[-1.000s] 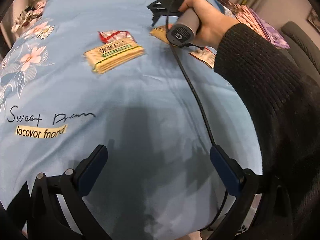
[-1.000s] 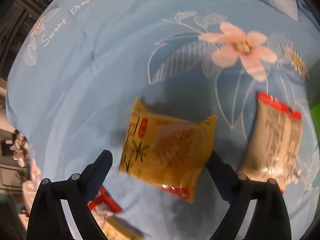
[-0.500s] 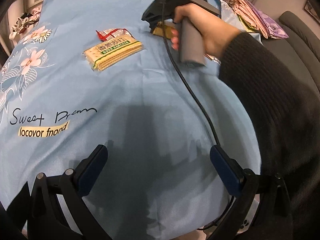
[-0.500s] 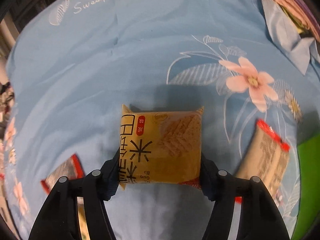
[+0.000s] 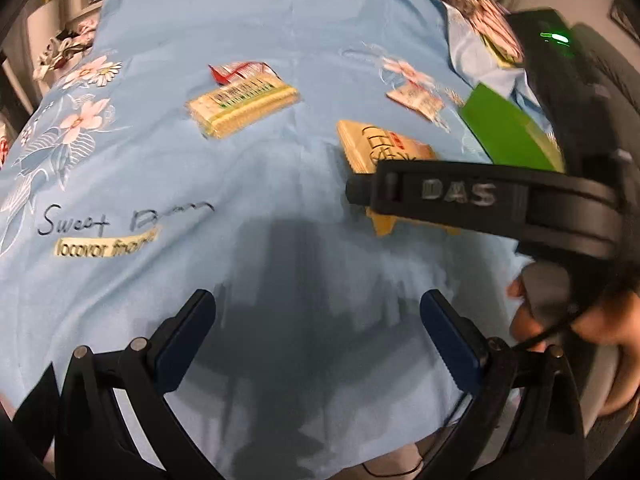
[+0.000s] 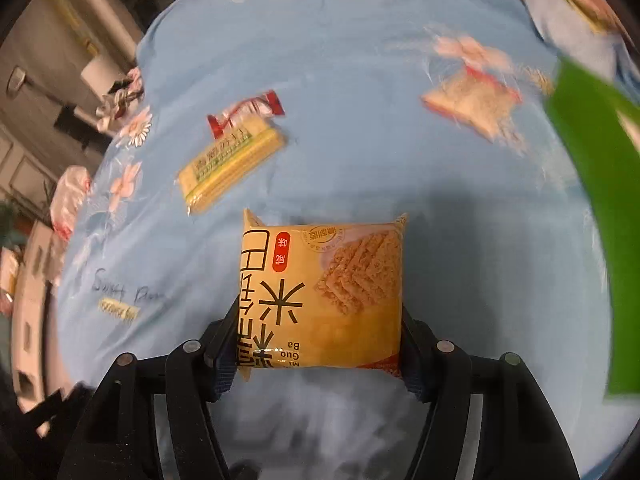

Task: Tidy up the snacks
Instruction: 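Grasp the yellow rice-cracker bag with the right tool and lift, then grasp the yellow bag with the left tool while the right tool holds it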

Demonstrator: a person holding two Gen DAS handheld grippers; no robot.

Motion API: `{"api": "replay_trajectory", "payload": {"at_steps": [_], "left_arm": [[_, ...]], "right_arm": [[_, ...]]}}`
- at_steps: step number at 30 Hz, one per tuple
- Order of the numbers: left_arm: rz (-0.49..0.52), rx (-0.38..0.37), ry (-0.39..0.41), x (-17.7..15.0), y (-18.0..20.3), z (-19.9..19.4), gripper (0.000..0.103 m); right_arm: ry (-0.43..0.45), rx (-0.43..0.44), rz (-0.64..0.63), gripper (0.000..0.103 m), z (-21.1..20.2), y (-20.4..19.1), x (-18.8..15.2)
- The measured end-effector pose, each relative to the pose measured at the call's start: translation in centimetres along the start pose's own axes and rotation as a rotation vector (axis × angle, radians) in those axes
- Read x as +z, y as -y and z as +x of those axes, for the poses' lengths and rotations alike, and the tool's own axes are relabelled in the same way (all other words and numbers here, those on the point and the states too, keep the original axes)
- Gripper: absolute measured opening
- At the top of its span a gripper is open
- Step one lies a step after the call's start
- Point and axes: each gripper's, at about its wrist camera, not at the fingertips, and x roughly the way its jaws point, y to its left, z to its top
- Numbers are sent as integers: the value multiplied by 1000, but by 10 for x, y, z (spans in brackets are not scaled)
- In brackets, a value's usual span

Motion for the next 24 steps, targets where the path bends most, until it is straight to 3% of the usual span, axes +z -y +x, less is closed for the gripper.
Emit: {"api": "replay_trajectory", "payload": {"at_steps": [3,5,7,9,12,14,17,18,20,22,24], "left_arm": [[33,-24,-16,-3,7,5,103],[37,-42,16,-2,5,-1,103],[45,-30,113,4,0,-16,102],[54,14,259,7,-2,-40,102],[56,39,385,8,-7,-57,103],[48,52,362,14,-6,-47,103],[-12,42,259,27,-11,-21,103],[-56,-9,234,28,-14,-17,103],[-148,-172,198,28,-24,-14,103],[-205,-319,142,29,-32,-9,103],[-207,-372,76,27,-29,3,103]], "right_arm": [[54,99,158,75,-6,32,-13],[97,101,206,82,-21,38,-17],[214,105,201,86,-45,39,-21],[353,90,130,95,-74,34,-28],[479,67,87,103,-91,33,-38],[452,38,77,103,-74,32,-33],[253,3,195,103,-31,50,-23],[203,99,282,103,-18,59,-22],[214,317,361,103,-13,72,-23],[224,392,426,103,-10,84,-24],[200,403,404,103,-9,86,-19]]}}
